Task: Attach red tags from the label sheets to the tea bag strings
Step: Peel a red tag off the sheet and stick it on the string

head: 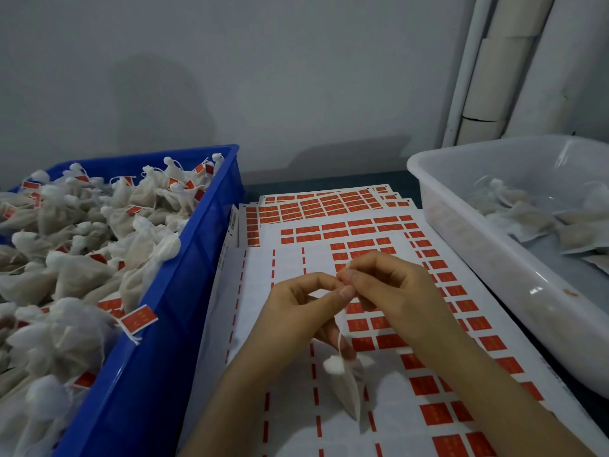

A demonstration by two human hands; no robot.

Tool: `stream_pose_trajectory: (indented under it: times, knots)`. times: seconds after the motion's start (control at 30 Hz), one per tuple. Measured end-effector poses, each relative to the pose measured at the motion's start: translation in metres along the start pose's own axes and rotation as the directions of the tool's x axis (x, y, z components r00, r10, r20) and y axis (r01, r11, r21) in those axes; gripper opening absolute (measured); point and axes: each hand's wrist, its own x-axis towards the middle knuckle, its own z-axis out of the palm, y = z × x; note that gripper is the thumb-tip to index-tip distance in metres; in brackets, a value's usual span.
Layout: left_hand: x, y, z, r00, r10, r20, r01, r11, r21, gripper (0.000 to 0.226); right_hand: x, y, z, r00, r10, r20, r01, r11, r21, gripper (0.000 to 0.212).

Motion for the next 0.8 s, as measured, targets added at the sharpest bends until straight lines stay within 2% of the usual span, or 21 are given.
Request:
stream_pose_trajectory:
  times: [0.1, 0.27, 0.4, 0.5, 0.57, 0.7, 0.8]
  knots:
    - [0.000, -0.001, -0.001, 0.999, -0.037, 0.006, 0.037, 0.999, -0.033, 0.024, 0.001, 0.002, 0.000, 1.000, -0.008, -0.008, 0.008, 0.999, -0.045, 0.012]
    - [0.002, -0.001, -0.003, 0.996, -0.090, -0.023, 0.089, 0.995, -0.043, 0.013, 0.007, 0.003, -0.002, 0.998, 0.059, -0.003, -0.059, 0.975, -0.216, 0.014]
    - [0.001, -0.002, -0.004, 0.994, -0.097, -0.040, 0.096, 0.995, -0.021, 0.012, 0.012, -0.001, -0.015, 0.993, 0.113, 0.027, -0.084, 0.862, -0.501, 0.011]
    - [0.001, -0.002, -0.004, 0.995, -0.103, -0.009, 0.102, 0.992, -0.077, 0.016, -0.001, -0.002, -0.022, 0.982, 0.172, 0.076, -0.082, 0.755, -0.651, 0.018]
    - [0.001, -0.001, -0.004, 0.994, -0.109, 0.016, 0.111, 0.988, -0.109, 0.019, -0.020, 0.004, -0.017, 0.978, 0.185, 0.093, -0.073, 0.729, -0.680, 0.025]
    - [0.003, -0.003, -0.005, 0.994, -0.108, 0.020, 0.109, 0.980, -0.164, 0.020, -0.054, 0.023, 0.002, 0.987, 0.157, 0.035, -0.086, 0.702, -0.707, 0.049]
    - [0.004, -0.006, -0.005, 0.994, -0.113, 0.000, 0.112, 0.980, -0.165, 0.015, -0.060, 0.030, 0.007, 0.993, 0.116, -0.012, -0.091, 0.705, -0.704, 0.054]
